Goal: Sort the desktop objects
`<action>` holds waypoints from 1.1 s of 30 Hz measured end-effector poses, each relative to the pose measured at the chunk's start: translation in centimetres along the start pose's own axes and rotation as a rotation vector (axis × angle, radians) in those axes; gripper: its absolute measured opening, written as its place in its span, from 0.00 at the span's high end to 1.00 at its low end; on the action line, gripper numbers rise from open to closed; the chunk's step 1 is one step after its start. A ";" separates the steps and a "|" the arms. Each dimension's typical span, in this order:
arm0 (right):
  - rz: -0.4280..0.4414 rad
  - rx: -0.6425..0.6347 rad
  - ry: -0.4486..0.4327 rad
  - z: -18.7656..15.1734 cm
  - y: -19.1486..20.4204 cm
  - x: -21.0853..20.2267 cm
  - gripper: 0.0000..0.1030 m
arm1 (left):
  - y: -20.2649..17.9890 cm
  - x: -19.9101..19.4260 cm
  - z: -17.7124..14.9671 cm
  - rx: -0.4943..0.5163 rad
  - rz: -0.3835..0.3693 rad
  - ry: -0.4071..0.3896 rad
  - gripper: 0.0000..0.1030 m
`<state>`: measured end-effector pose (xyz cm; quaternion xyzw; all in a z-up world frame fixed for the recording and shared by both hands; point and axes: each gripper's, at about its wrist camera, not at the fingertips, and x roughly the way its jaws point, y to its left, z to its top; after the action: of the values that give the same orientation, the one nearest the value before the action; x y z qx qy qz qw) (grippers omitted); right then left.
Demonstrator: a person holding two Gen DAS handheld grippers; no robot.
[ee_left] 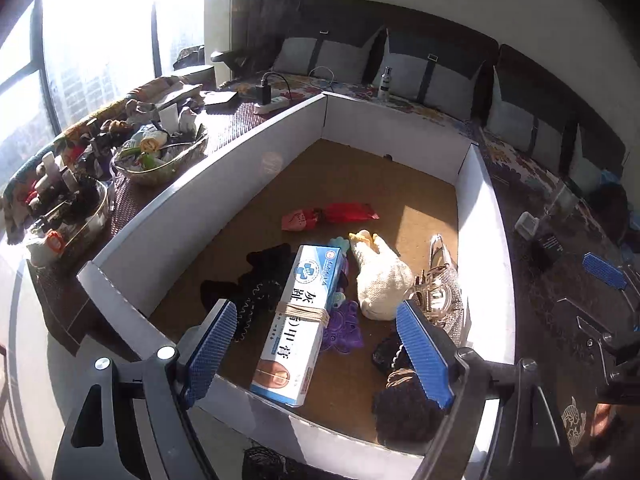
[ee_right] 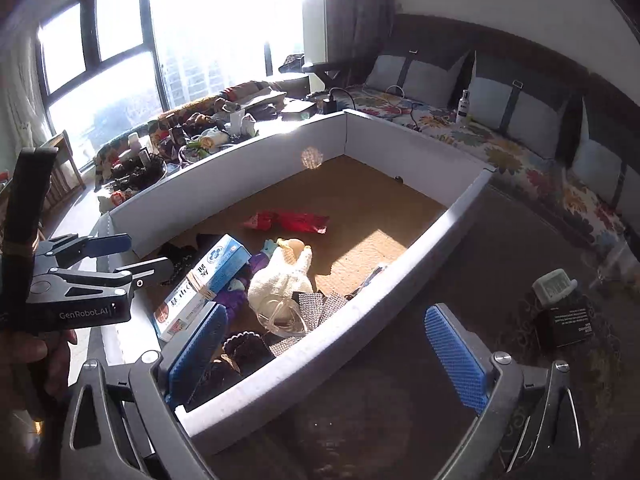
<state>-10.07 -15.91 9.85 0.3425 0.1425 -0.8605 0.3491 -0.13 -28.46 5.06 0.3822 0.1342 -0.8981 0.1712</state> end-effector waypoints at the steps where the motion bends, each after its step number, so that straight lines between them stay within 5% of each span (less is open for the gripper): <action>1: -0.043 0.006 -0.026 -1.3 -1.1 -1.3 0.00 | -1.1 -0.8 -0.3 0.005 -0.036 -0.017 0.21; 5: -0.211 0.073 -0.026 -8.3 -6.8 -4.8 0.00 | -7.2 -3.5 -1.4 0.068 -0.202 -0.054 0.21; 11: -0.345 0.272 0.178 -19.6 -15.0 -5.7 0.00 | -18.1 -3.2 -5.8 0.237 -0.345 0.005 0.06; 18: -0.446 0.389 0.188 -23.7 -19.1 -7.8 0.00 | -26.4 4.7 -11.1 0.370 -0.300 0.142 0.06; 28: -0.450 0.425 0.175 -24.0 -18.6 -7.3 0.00 | -26.7 8.3 -11.8 0.302 -0.215 0.135 0.06; 33: -0.413 0.462 0.173 -24.4 -19.2 -7.4 0.00 | -27.3 8.3 -12.4 0.364 -0.182 0.115 0.06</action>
<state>-7.65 13.36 -2.67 0.4483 0.0390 -0.8905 0.0668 -8.77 -0.86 -6.36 0.4436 0.0130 -0.8961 0.0094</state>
